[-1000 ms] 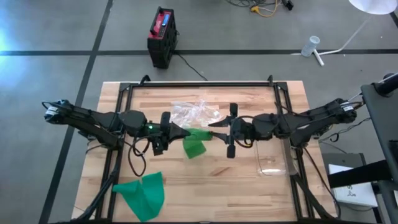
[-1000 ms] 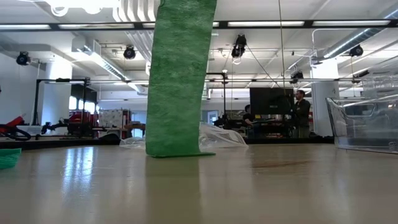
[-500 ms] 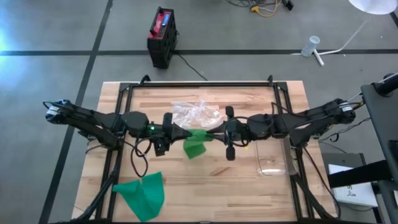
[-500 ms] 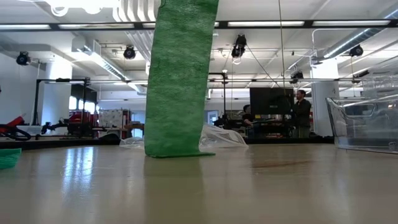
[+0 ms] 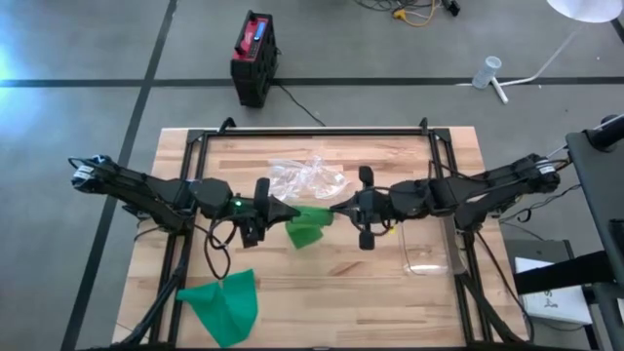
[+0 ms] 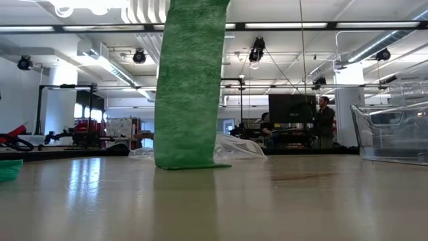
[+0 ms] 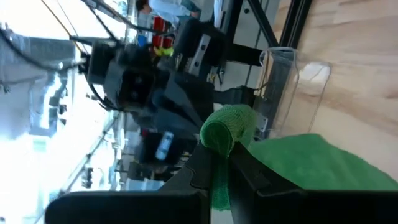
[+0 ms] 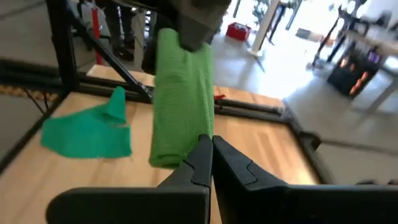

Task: Roll bandage
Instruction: Roll the green bandage

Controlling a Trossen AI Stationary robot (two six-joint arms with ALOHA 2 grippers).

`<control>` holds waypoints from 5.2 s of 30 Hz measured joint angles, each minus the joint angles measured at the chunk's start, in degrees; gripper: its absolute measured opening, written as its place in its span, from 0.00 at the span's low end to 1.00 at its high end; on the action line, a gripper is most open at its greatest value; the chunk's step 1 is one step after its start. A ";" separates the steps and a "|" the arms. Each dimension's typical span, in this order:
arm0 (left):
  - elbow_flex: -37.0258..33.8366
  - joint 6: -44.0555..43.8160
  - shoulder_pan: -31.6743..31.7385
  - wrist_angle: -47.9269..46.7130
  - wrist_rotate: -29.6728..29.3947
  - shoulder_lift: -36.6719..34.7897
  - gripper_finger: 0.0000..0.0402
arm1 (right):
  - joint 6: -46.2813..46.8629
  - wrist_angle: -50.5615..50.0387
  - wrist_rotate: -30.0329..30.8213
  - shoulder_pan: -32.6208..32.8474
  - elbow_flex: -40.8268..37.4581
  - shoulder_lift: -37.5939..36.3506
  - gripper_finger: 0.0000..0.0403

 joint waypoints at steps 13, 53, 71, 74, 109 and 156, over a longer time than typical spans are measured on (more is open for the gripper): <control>0.02 -21.78 1.21 -2.24 6.63 -2.78 0.03 | -22.06 6.61 15.71 9.12 -0.17 -0.31 0.03; -0.10 -44.04 4.09 3.89 3.20 -0.18 0.03 | -28.76 13.82 28.33 9.12 0.40 9.44 0.40; 0.04 -48.31 4.00 5.04 3.36 0.61 0.03 | -30.53 14.22 27.69 8.92 1.03 9.47 0.28; 0.04 -44.50 4.00 4.81 3.32 0.59 0.03 | -29.42 14.08 27.47 8.93 1.18 9.47 0.17; -16.25 -60.30 11.39 35.51 16.29 2.34 0.42 | -13.21 12.60 6.10 4.08 3.80 5.95 0.09; -14.34 -58.80 11.61 20.41 12.03 -0.72 0.09 | -34.91 7.48 17.28 5.30 4.13 4.66 0.08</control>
